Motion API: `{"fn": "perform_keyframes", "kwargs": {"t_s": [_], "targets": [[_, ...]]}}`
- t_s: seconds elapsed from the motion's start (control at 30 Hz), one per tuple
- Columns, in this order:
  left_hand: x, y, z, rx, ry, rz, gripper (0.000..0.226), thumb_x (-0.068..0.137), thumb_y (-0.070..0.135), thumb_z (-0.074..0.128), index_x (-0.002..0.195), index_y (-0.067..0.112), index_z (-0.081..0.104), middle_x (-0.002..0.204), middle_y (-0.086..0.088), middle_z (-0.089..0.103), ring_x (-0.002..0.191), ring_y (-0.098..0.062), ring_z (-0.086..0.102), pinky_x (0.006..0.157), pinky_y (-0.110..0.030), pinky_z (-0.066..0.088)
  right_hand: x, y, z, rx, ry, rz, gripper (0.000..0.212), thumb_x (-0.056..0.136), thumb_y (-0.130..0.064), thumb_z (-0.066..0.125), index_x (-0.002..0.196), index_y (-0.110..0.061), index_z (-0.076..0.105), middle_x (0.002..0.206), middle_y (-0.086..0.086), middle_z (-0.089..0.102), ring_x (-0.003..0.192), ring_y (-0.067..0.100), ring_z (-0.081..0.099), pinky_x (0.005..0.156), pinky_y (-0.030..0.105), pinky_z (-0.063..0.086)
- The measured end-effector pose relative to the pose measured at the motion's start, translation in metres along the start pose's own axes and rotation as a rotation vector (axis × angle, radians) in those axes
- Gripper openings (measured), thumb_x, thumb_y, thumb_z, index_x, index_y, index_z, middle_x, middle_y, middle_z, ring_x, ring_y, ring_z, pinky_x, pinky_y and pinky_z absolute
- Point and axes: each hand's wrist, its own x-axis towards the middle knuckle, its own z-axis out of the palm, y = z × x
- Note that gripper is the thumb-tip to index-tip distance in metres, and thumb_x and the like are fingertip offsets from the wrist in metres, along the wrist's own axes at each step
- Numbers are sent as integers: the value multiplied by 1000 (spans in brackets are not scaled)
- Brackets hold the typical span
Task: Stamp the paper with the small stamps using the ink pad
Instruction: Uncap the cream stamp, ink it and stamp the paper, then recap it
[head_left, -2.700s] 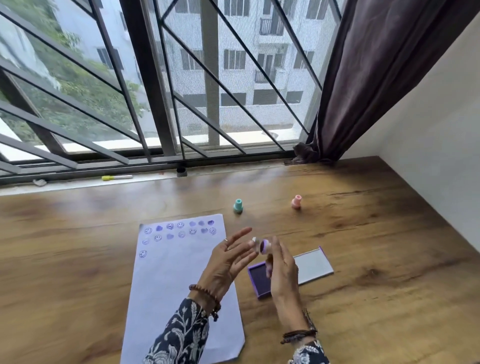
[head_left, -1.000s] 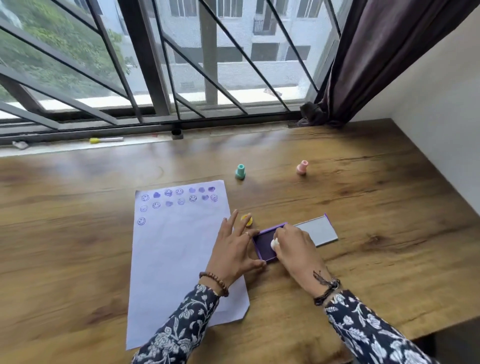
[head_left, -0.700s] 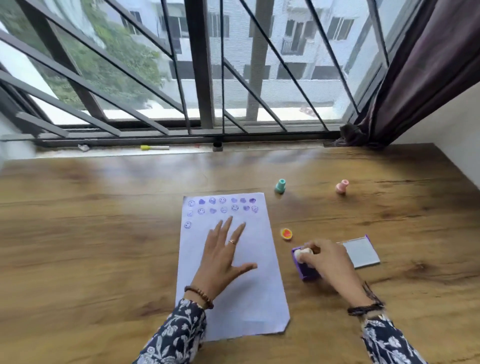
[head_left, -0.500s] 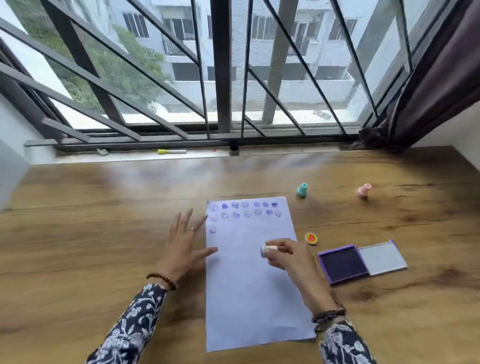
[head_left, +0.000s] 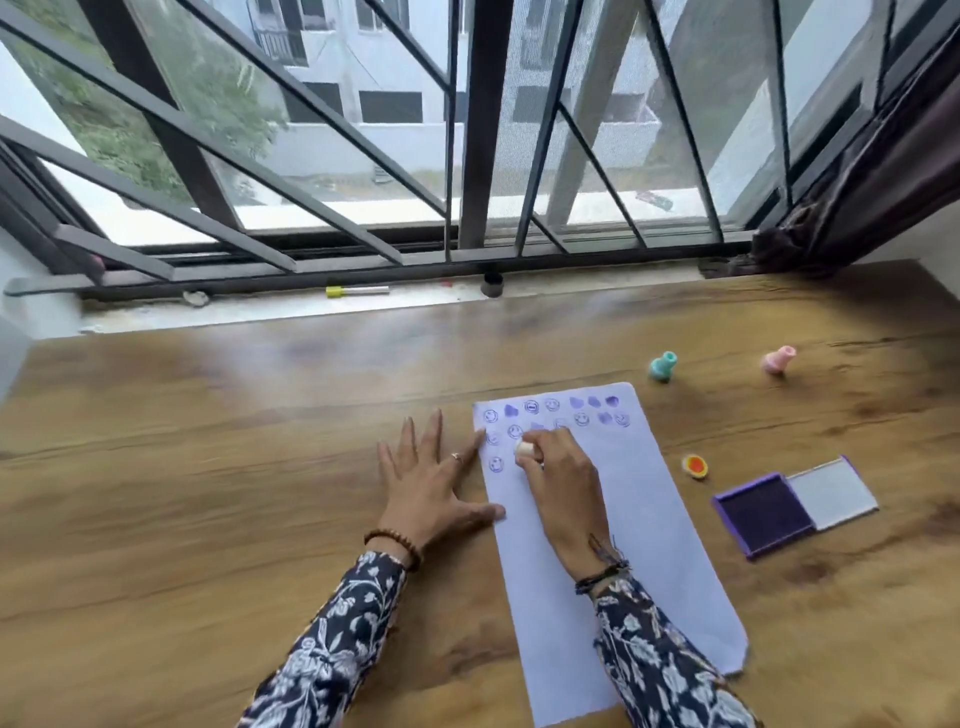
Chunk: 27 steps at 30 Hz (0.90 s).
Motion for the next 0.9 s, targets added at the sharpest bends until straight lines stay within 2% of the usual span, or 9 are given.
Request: {"fn": "perform_keyframes", "kwargs": {"t_s": [0.23, 0.4, 0.67, 0.9], "targets": [[-1, -1, 1, -13, 14, 25, 95, 59, 74, 59, 136, 55, 6, 156, -3, -18, 140, -33, -23, 107, -61, -18, -4, -2, 9, -151, -51, -44, 13, 91, -13, 48, 97, -8, 59, 101, 13, 59, 88, 31, 60, 69, 36, 46], [1, -4, 8, -21, 33, 29, 95, 58, 75, 58, 135, 57, 4, 156, -2, -20, 140, -32, -25, 106, -61, -20, 7, -3, 7, -204, -110, -49, 13, 87, -9, 52, 97, -6, 60, 104, 14, 61, 91, 32, 60, 73, 34, 45], [3, -5, 13, -15, 53, 20, 97, 56, 77, 58, 134, 57, 2, 156, -1, -19, 139, -32, -25, 105, -61, -21, 24, -1, 6, -269, -215, -45, 11, 83, -10, 53, 91, -7, 60, 96, 13, 62, 88, 30, 59, 71, 33, 40], [1, -4, 9, -15, 26, 6, 98, 56, 76, 59, 134, 58, 2, 155, 1, -20, 140, -30, -26, 106, -60, -22, 34, -1, 8, -342, -299, -119, 11, 82, -5, 50, 88, -2, 58, 95, 17, 62, 89, 35, 57, 70, 35, 41]]}}
